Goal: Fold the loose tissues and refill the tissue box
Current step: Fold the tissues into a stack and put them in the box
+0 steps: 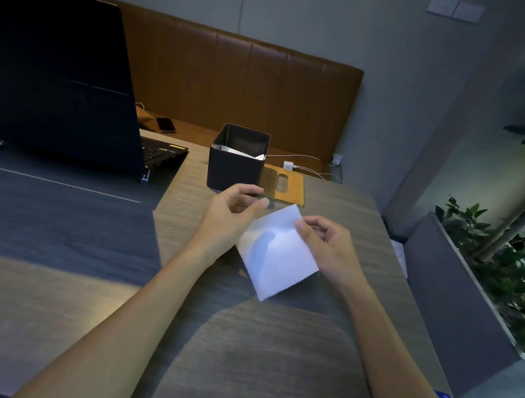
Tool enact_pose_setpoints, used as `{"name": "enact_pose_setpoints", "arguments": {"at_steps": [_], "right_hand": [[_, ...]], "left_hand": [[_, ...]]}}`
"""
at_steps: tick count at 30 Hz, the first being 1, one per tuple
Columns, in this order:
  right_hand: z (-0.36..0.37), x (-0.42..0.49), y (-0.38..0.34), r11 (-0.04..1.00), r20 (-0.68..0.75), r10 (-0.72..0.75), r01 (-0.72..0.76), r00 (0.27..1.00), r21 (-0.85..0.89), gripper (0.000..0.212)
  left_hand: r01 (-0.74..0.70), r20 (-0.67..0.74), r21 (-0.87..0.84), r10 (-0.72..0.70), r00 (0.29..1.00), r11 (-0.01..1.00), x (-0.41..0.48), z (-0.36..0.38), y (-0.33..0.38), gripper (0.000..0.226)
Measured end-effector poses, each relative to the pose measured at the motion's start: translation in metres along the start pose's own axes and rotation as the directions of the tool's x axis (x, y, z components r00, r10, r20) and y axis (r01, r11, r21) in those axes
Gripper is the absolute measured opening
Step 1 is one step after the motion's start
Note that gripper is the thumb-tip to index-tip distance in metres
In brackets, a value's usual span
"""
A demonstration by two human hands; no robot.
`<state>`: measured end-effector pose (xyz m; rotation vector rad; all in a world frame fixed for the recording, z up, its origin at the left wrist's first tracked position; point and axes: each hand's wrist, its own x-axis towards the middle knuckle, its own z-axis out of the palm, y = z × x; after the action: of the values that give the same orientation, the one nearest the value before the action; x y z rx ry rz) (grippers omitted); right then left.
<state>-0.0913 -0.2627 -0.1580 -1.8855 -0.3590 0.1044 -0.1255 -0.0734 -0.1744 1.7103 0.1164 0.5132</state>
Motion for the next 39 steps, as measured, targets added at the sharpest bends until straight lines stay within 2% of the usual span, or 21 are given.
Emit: {"name": "enact_pose_setpoints", "arguments": {"at_steps": [4, 7, 12, 18, 23, 27, 31, 34, 36, 39], "right_hand": [[-0.003, -0.003, 0.002, 0.998, 0.122, -0.068, 0.069, 0.990, -0.006, 0.017], [-0.003, -0.003, 0.004, 0.993, 0.162, -0.104, 0.110, 0.981, -0.031, 0.018], [-0.007, -0.004, 0.003, 0.991, 0.173, -0.070, 0.089, 0.982, -0.101, 0.018], [-0.011, -0.003, 0.004, 0.993, 0.093, -0.017, 0.028, 0.995, -0.114, 0.025], [0.007, -0.004, 0.004, 0.989, 0.183, -0.058, 0.081, 0.981, -0.122, 0.023], [0.003, -0.002, 0.006, 0.995, 0.139, -0.051, 0.061, 0.989, -0.075, 0.019], [-0.005, -0.002, 0.010, 0.991, 0.097, 0.009, 0.004, 0.995, -0.131, 0.017], [-0.005, -0.001, 0.011, 0.996, 0.039, -0.002, 0.005, 0.999, -0.094, 0.021], [0.002, -0.003, 0.008, 0.999, 0.086, 0.023, -0.020, 0.996, -0.032, 0.025], [0.014, -0.004, 0.009, 0.998, 0.193, -0.006, 0.019, 0.981, -0.063, 0.024]], "left_hand": [[-0.184, 0.142, 0.303, 0.147, 0.979, 0.935, -0.008, 0.010, 0.002, 0.013], [-0.242, 0.176, 0.357, 0.189, 0.966, 0.902, -0.010, 0.015, -0.004, 0.019], [-0.207, 0.174, 0.284, 0.162, 0.971, 0.936, -0.008, 0.013, -0.007, 0.016], [-0.177, 0.139, 0.241, 0.147, 0.979, 0.954, -0.008, 0.009, -0.007, 0.016], [-0.207, 0.212, 0.186, 0.167, 0.963, 0.960, -0.009, 0.010, -0.006, 0.017], [-0.129, 0.146, 0.173, 0.104, 0.984, 0.976, -0.003, 0.005, -0.010, 0.017], [-0.039, 0.079, 0.095, 0.032, 0.996, 0.995, 0.001, -0.001, -0.014, 0.016], [-0.023, 0.093, 0.069, 0.016, 0.996, 0.997, 0.000, -0.001, -0.014, 0.016], [-0.038, 0.150, 0.093, 0.024, 0.988, 0.995, -0.003, 0.003, -0.013, 0.015], [-0.058, 0.200, 0.091, 0.039, 0.979, 0.994, -0.004, 0.006, -0.015, 0.014]]}}
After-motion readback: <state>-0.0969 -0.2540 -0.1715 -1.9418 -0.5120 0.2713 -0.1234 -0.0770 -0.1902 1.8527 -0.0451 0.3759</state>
